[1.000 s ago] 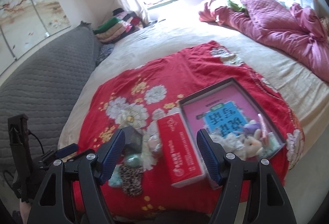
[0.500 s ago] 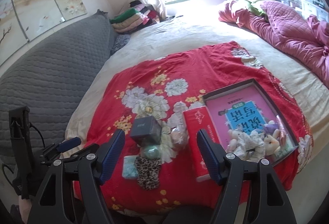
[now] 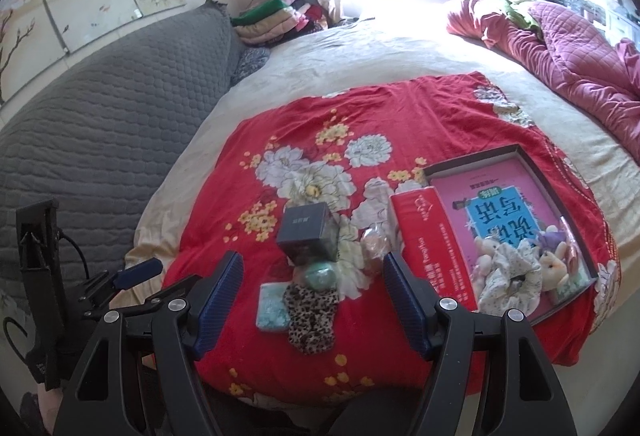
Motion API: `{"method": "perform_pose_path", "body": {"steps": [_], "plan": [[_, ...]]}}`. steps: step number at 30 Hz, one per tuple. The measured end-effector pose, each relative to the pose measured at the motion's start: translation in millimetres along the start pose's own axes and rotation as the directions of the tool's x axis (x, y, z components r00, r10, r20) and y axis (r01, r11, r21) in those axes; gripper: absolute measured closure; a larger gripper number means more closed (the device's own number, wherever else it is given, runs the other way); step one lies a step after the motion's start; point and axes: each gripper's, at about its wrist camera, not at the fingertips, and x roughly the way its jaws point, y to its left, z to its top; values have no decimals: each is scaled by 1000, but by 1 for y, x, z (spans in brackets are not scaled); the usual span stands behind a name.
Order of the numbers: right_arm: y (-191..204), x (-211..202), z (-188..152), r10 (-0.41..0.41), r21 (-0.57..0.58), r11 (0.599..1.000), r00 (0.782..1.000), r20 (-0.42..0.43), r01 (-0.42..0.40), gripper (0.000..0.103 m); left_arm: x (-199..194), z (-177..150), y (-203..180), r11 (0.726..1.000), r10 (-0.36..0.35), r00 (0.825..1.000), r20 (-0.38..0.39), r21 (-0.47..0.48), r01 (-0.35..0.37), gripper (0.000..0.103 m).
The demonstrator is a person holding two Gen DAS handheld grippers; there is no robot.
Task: Organize soft objects
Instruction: 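Withdraw both open tools from the tray toward the remaining items, then grasp the pale green tissue packet with the left tool while the right tool grasps the leopard scrunchie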
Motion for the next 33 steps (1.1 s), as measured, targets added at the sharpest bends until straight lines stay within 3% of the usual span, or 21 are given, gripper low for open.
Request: {"method": "perform_pose_path", "body": {"steps": [6,16,33], "plan": [[12,16,-10,-19,-33,999,999,-34,18,29,4,-10,15,999,33,999,1,-17,-33,22],[29,53,-38,-24,-84,996,992,-121,14,29,30,-32,36,998,31,997,-65,-51,-35,22],[25,88,-65,-51,-102,994,979,-195,31,29,56,-47,37,998,25,992,-124,-57,-33,22]]}}
